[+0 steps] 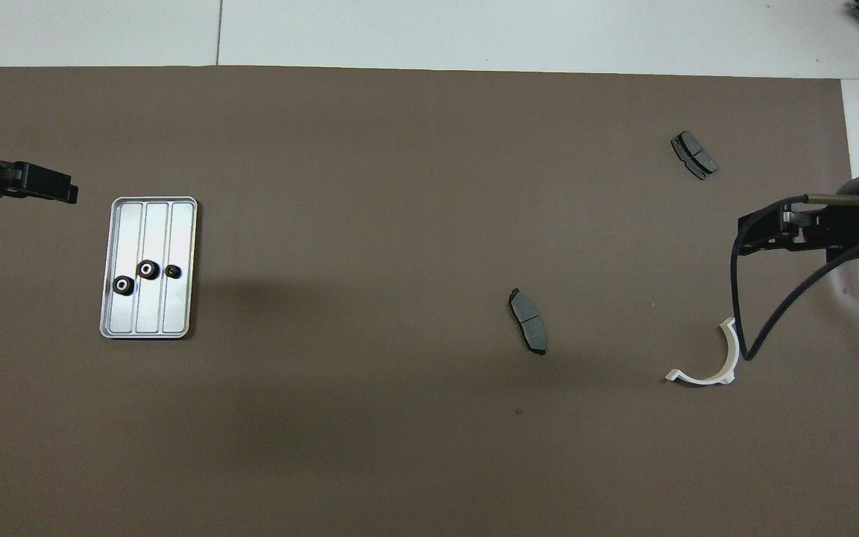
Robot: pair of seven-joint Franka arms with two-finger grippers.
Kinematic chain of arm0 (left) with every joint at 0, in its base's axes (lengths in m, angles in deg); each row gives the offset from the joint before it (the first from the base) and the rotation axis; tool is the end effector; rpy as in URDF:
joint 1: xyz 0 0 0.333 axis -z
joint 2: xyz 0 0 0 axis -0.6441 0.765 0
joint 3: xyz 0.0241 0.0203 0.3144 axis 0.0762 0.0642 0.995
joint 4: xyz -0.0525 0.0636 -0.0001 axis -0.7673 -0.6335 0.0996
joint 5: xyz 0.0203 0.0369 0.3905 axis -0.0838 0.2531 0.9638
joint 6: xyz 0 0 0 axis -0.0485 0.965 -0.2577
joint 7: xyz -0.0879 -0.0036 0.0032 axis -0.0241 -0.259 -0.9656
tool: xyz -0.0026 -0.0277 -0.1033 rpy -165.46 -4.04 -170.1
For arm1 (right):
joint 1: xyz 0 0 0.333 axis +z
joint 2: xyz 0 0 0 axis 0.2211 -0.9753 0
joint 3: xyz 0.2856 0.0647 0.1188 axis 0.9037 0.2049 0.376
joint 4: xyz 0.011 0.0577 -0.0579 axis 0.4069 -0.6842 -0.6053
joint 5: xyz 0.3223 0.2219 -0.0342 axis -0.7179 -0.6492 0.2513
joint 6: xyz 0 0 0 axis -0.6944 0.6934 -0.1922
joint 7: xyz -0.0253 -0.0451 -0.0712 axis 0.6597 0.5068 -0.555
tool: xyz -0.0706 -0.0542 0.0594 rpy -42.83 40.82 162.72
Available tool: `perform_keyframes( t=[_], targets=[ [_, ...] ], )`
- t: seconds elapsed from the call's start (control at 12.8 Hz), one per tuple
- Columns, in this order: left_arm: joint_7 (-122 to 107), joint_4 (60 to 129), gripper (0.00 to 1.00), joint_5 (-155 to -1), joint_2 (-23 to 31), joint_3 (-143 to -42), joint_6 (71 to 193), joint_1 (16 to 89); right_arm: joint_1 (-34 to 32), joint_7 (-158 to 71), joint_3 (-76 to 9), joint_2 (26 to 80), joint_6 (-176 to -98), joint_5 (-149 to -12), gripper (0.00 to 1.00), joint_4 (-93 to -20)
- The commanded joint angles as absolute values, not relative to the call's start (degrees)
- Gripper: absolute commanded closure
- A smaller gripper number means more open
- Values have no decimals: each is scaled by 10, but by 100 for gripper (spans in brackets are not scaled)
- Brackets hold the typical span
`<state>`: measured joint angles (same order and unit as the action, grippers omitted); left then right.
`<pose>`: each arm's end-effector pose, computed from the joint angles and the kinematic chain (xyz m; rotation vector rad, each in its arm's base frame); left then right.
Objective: Pick bearing gear from pile to tray
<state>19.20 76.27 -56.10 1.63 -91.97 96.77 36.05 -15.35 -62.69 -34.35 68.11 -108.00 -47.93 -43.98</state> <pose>0.6109 0.0134 0.5658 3.0819 -0.2504 0.1444 0.5493 0.0328 0.6194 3.0916 -0.1970 -0.0449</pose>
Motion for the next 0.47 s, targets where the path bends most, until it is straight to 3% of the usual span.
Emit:
perform_keyframes(
  t=[0.0,0.39],
  targets=[
    [191,707,0,-554,28,-923,900,368,-157,-641,-338,684,-1080,-475,0,-442],
    [191,705,0,-556,12,-925,840,380,-156,-654,-337,689,-1089,-459,0,-453]
  ],
)
